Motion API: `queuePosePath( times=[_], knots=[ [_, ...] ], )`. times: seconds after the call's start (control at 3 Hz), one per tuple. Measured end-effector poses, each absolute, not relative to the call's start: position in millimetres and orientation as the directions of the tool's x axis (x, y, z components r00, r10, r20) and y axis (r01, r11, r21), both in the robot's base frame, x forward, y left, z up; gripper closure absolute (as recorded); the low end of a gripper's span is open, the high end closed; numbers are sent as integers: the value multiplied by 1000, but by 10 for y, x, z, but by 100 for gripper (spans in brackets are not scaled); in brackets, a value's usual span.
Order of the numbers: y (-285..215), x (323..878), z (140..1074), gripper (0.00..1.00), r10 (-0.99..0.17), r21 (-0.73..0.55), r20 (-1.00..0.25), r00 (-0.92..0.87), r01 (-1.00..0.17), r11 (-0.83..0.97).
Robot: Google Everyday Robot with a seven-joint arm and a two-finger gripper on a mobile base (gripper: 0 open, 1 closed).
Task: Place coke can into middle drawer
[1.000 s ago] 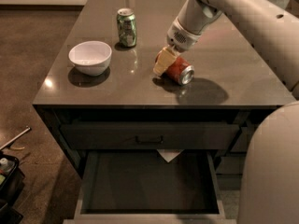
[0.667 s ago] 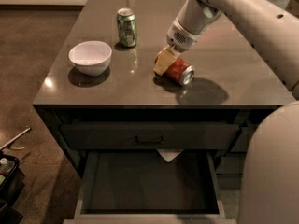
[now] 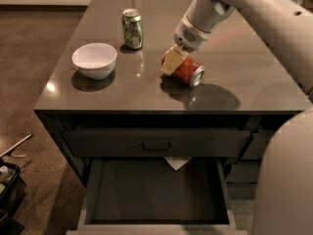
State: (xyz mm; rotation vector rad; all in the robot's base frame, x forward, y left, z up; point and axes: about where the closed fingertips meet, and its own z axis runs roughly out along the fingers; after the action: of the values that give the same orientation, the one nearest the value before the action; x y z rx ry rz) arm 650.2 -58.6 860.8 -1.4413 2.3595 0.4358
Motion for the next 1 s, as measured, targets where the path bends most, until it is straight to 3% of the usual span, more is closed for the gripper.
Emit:
queuePosePath(
  times=[0.33, 1.0],
  knots=[
    [-605, 6076, 8935, 100, -779, 103, -505, -371, -922, 373],
    [-891, 5073, 9273, 100, -592, 154, -677, -437, -871, 467]
  ],
)
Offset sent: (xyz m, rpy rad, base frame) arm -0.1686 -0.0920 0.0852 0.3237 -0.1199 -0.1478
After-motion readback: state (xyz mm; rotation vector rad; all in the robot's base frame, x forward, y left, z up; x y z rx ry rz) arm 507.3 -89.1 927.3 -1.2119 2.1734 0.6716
